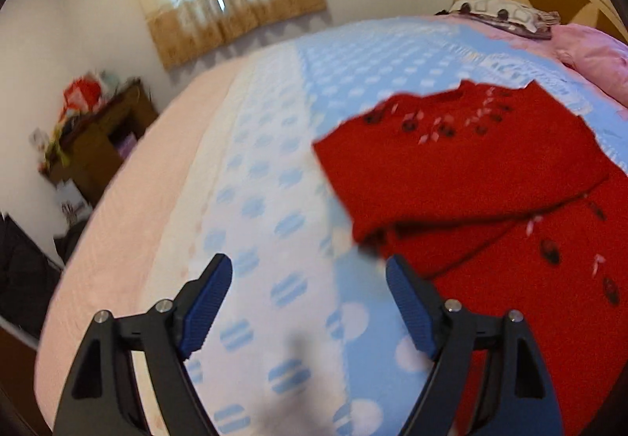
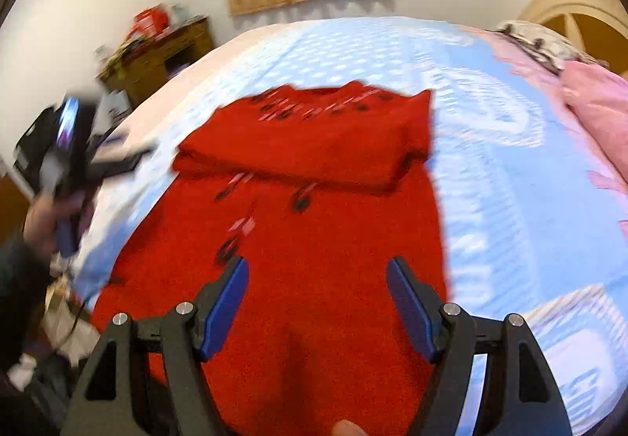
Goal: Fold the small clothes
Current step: 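Open the left tool and release the folded sleeve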
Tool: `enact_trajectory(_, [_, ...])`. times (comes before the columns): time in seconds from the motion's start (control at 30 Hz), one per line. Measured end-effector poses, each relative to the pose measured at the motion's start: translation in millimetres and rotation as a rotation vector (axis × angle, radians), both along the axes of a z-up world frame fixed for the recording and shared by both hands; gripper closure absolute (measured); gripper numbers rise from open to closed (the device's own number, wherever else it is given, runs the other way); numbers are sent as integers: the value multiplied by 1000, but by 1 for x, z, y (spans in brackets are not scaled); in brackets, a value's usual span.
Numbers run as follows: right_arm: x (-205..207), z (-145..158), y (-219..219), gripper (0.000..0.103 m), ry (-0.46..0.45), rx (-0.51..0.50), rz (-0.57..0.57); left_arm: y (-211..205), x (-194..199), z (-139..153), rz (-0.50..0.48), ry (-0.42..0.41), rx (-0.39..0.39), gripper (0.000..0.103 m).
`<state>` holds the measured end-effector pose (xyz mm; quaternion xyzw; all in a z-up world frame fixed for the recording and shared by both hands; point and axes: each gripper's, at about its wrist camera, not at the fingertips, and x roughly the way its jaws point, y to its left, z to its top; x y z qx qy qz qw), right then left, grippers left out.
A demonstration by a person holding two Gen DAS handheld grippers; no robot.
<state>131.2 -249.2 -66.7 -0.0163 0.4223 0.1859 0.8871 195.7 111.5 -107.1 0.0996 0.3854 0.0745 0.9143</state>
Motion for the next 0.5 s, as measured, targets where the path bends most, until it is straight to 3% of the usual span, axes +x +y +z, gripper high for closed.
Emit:
enact_trajectory(0.17, [59,-11,-3,30,58,-28,-89,-11,18,-12,-5,13,-104,20])
enact_trajectory(0.3, [100,-35,-10,30,118,-11,-162,-20,32,-27,9,45,-78,17])
enact_trajectory(0.37, [118,-47,-11,36,156,26,-191,-15,39,-39,39,71,-56,14])
enact_trajectory(0.5, [142,-70,1,46,207,14,-193,6,41,-45,92,93,-167,4])
